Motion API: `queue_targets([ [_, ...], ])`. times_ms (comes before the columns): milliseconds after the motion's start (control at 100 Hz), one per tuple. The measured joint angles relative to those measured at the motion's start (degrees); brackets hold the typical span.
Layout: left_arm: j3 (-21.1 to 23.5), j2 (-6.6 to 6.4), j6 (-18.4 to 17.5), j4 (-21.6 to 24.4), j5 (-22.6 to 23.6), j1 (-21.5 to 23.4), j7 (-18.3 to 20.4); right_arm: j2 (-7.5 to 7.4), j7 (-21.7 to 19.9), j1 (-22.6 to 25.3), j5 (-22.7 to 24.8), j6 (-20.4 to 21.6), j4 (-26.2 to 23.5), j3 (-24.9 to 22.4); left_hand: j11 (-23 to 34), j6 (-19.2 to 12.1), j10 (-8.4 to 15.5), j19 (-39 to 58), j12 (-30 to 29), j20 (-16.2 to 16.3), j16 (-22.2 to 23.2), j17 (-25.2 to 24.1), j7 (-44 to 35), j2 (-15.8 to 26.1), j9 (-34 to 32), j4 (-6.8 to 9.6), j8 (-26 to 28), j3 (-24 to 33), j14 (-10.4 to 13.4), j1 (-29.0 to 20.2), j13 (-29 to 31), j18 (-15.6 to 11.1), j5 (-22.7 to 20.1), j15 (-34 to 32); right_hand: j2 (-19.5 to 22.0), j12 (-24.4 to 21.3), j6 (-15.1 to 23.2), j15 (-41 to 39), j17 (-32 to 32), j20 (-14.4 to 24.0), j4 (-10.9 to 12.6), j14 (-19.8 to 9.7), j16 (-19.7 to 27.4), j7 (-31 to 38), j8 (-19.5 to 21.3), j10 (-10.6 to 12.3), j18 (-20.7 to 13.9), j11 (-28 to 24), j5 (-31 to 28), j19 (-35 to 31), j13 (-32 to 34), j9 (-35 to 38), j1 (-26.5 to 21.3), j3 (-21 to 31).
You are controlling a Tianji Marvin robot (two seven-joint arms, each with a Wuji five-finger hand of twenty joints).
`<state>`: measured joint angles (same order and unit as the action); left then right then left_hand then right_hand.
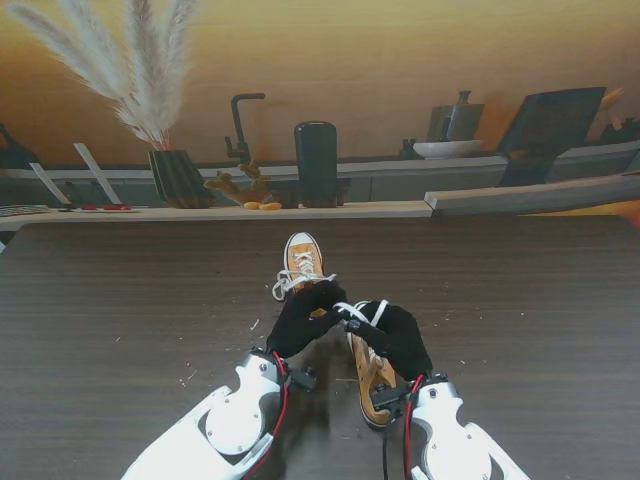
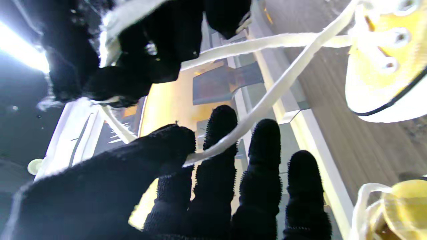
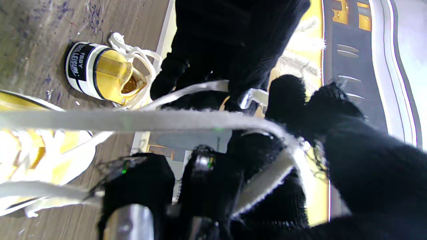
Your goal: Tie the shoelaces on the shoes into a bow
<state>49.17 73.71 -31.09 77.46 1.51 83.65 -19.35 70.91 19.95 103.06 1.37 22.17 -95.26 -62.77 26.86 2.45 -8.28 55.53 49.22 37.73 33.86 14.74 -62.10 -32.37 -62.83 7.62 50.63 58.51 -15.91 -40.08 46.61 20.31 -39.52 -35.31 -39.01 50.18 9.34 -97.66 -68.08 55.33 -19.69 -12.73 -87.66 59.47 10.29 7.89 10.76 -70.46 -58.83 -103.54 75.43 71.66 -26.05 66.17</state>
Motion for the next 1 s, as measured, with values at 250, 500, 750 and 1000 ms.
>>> queue_targets([
  [250,1.05,0.17,-1.5,2.82,-5.98,1.64,1.75,-0.04,-0.5,0.17,-0.93,-0.24,-0.49,-0.02,22.25,2.14,-0.02,16.05,10.66,2.57,8.06,9.0,-2.17,-2.33,-4.32,5.64,2.57,3.62,0.02,2.76,8.4,2.71,-1.35,-23.58,1.68,-0.01,-0.54,-0.01,0.0,0.01,0.0,0.19,0.0,-1.74,-0.12,-0.16,0.65,0.11,0.0,0.0,0.0,0.01,1.91,0.17],
  [500,3.85,-0.25,3.08,7.82,-4.28,4.82,0.4,-0.05,-0.91,0.39,-2.71,-1.69,-1.39,0.0,37.74,2.15,0.81,30.58,13.79,8.37,11.15,16.97,-3.09,-0.59,-4.99,10.18,3.97,2.84,1.35,4.2,15.23,3.64,-0.46,-41.17,6.6,-0.02,-2.25,-0.01,0.0,-0.02,3.94,0.63,0.0,-10.69,3.01,-0.65,1.24,0.71,-0.17,0.0,0.0,0.02,7.24,-1.17],
  [750,6.59,-0.97,5.52,12.83,-2.43,8.26,-0.39,0.27,1.09,0.46,-3.33,-5.18,-2.54,0.53,37.92,2.15,0.89,30.73,13.79,8.47,11.16,17.0,-3.33,0.71,-4.99,10.85,3.97,1.19,1.47,4.15,15.23,3.64,0.16,-41.32,11.09,-0.04,-3.24,-0.01,0.0,0.59,8.88,0.98,0.0,-17.82,12.93,-1.0,1.25,0.79,-0.78,-0.01,0.0,0.23,10.52,-1.69],
  [1000,9.29,-2.52,5.5,16.98,1.66,12.47,0.94,0.6,2.54,0.62,-1.76,-9.04,-4.09,0.8,37.93,2.15,1.01,30.73,13.79,8.47,11.16,16.93,-3.33,1.48,-4.93,10.89,3.97,0.43,1.55,4.1,15.22,3.64,0.82,-41.33,11.57,-0.04,-3.38,-0.15,0.0,2.33,9.15,1.03,0.0,-17.95,13.56,-1.02,1.92,0.78,-1.39,-0.02,0.1,0.65,10.52,-1.69],
])
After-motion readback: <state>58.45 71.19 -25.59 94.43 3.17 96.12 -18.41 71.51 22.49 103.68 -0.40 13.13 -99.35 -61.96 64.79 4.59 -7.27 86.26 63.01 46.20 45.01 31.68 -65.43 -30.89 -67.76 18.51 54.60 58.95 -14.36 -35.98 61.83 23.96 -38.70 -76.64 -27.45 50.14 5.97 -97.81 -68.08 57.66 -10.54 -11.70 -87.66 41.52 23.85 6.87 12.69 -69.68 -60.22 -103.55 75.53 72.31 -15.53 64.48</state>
